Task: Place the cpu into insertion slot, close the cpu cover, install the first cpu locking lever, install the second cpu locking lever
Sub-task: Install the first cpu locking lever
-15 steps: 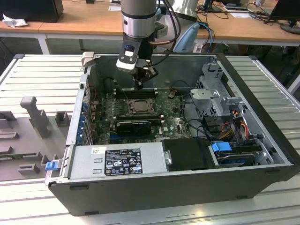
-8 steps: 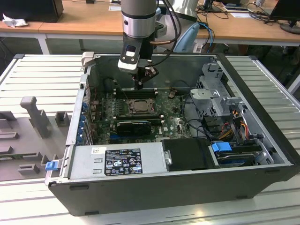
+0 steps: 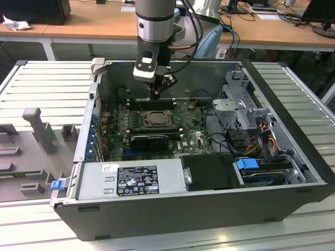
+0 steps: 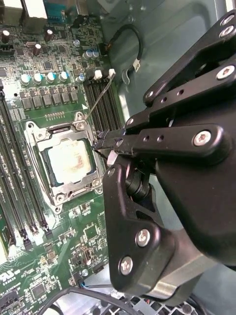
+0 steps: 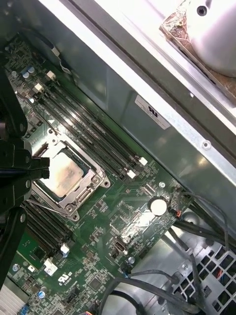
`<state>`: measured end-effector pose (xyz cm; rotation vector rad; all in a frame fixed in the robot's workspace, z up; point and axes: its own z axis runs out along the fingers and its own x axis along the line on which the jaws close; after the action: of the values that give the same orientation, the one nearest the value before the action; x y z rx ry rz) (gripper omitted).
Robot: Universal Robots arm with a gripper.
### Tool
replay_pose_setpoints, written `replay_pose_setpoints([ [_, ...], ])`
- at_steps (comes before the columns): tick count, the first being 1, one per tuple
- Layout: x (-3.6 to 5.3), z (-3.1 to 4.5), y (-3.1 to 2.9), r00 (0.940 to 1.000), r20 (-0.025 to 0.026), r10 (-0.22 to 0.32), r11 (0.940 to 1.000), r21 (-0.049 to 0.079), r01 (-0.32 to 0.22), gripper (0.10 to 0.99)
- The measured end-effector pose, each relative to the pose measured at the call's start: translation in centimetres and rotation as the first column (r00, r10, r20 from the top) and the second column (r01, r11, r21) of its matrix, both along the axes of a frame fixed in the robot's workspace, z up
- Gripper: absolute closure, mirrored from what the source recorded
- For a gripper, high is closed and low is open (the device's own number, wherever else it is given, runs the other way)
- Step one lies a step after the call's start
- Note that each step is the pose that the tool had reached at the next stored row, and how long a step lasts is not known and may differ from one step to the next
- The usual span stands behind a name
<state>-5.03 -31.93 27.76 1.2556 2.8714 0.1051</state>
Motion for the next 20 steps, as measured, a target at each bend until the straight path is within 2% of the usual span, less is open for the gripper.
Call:
replay_pose_setpoints([
  [13, 0.0, 0.0, 0.0, 0.9972, 0.0, 0.075, 0.9972, 0.0, -0.075, 0.98],
  [16, 0.0, 0.0, 0.0, 0.9891, 0.0, 0.147, 0.9891, 0.0, -0.147, 0.98],
  [18, 0.0, 0.0, 0.0, 0.9794, 0.0, 0.202, 0.9794, 0.0, -0.202, 0.98],
  [20, 0.0, 0.0, 0.0, 0.9763, -0.0001, 0.217, 0.9763, 0.0, -0.217, 0.98],
])
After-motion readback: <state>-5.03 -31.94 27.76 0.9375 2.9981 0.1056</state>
